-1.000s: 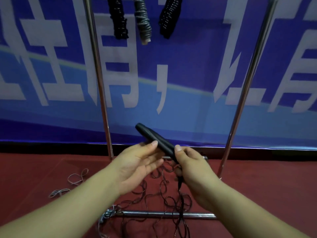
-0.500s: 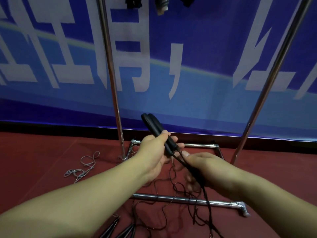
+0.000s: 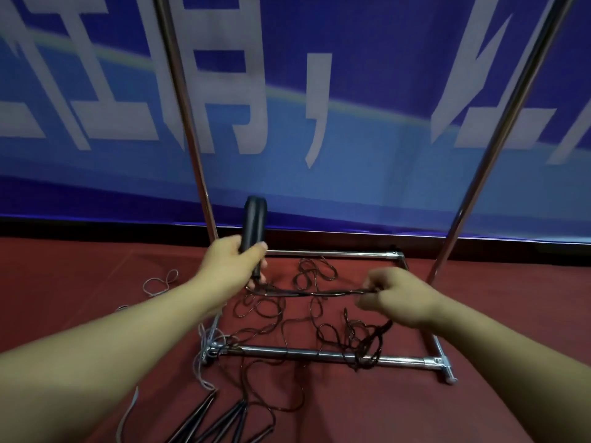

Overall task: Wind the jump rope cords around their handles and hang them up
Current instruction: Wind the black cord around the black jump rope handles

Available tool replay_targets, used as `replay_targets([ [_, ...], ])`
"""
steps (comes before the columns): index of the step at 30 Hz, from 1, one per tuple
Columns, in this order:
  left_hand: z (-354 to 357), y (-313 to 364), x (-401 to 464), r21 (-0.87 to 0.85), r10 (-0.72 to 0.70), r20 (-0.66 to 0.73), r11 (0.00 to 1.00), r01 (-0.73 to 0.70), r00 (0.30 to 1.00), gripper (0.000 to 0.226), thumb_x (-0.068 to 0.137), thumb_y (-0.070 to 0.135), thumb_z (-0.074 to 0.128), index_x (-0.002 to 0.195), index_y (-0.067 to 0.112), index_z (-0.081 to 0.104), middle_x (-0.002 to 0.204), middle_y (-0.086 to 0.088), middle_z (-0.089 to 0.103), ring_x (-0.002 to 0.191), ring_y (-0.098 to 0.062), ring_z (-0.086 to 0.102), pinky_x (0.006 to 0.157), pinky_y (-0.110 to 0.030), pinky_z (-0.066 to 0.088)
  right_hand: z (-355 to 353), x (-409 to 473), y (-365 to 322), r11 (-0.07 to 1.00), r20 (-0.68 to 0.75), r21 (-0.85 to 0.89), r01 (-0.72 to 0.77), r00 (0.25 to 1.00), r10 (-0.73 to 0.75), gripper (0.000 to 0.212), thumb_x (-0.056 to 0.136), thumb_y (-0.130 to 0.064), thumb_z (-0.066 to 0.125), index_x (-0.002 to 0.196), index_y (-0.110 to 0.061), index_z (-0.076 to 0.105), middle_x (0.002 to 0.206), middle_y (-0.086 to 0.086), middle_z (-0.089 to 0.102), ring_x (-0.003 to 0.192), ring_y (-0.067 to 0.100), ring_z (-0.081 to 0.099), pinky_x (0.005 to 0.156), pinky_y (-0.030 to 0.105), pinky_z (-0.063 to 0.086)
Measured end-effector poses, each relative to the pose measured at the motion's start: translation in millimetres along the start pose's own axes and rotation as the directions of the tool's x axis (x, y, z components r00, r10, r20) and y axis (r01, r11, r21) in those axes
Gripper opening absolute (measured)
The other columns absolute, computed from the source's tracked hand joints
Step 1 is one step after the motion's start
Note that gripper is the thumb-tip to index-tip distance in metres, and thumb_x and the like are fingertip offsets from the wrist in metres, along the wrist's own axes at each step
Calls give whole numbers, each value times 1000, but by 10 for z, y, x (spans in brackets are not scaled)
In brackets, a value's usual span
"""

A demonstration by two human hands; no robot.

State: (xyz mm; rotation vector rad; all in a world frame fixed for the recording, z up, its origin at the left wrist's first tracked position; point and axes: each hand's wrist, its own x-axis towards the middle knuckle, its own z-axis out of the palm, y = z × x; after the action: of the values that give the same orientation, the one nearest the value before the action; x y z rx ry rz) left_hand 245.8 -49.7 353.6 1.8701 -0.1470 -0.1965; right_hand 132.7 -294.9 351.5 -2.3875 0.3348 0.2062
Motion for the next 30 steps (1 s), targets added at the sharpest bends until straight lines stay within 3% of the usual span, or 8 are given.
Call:
replay_targets([
  [5, -54, -104, -349, 44, -185, 382, 982, 182, 905, 26, 97, 17, 64, 109, -6, 66, 67, -6, 62, 51, -18, 57, 47, -23, 46, -29, -39, -94, 838, 150, 534, -117, 988, 42, 14, 88, -2, 56, 86, -15, 60, 61, 4, 51, 45, 12, 32, 47, 23, 23],
  [7, -56, -82, -464, 48, -184, 492, 982, 184, 851, 24, 98, 15, 61, 112, -3, 67, 66, -5, 58, 53, -16, 55, 51, -22, 47, -29, -99, -194, 802, 177, 586, -119, 984, 16, 9, 92, -15, 54, 89, -17, 62, 68, 6, 53, 45, 11, 29, 45, 21, 20],
  [12, -22, 116, -643, 83, -179, 722, 981, 173, 669, 16, 100, 17, 60, 93, 16, 74, 72, -4, 55, 61, -15, 63, 51, -20, 52, 90, -226, -384, 835, 53, 550, 16, 997, -54, 42, 91, -67, 48, 92, -29, 65, 67, 1, 42, 45, 10, 30, 48, 24, 19],
  [17, 78, 206, -642, 169, -181, 738, 982, 82, 650, 38, 100, 43, 53, 80, 11, 56, 62, -2, 63, 49, -12, 60, 47, -22, 49, 168, -257, -430, 848, -104, 493, 192, 981, -162, 54, 86, -66, 48, 95, -15, 64, 59, -10, 50, 43, 2, 39, 43, 19, 28],
  [19, 105, 212, -640, 201, -163, 771, 980, 8, 615, 41, 101, 47, 48, 77, 14, 54, 62, -3, 65, 49, -14, 60, 51, -25, 49, 181, -261, -407, 859, -106, 471, 199, 980, -169, 42, 93, -53, 52, 95, -13, 65, 50, -18, 51, 41, -3, 43, 42, 9, 31],
  [24, 228, 194, -555, 207, -124, 788, 976, -70, 603, 43, 92, 57, 43, 82, 17, 50, 58, -1, 67, 42, -10, 56, 45, -19, 43, 169, -157, -274, 885, -141, 441, 145, 986, -91, 36, 89, -48, 64, 74, -16, 61, 47, -12, 48, 39, 0, 40, 40, 13, 31],
  [28, 284, 198, -335, 115, -142, 793, 990, 83, 592, 33, 86, 49, 62, 91, 17, 59, 66, -5, 68, 50, -11, 60, 50, -21, 48, 85, -8, -166, 893, -241, 438, 101, 970, 9, 50, 82, -58, 67, 60, -15, 58, 48, -4, 41, 42, 14, 35, 45, 26, 30],
  [30, 293, 195, -181, 119, -112, 782, 992, 30, 614, 12, 91, 35, 70, 92, 24, 67, 68, -3, 67, 60, -11, 62, 60, -19, 48, 74, 104, -163, 891, -264, 445, 89, 964, 35, 55, 79, -63, 67, 60, -12, 57, 48, -3, 38, 44, 15, 34, 48, 27, 30],
])
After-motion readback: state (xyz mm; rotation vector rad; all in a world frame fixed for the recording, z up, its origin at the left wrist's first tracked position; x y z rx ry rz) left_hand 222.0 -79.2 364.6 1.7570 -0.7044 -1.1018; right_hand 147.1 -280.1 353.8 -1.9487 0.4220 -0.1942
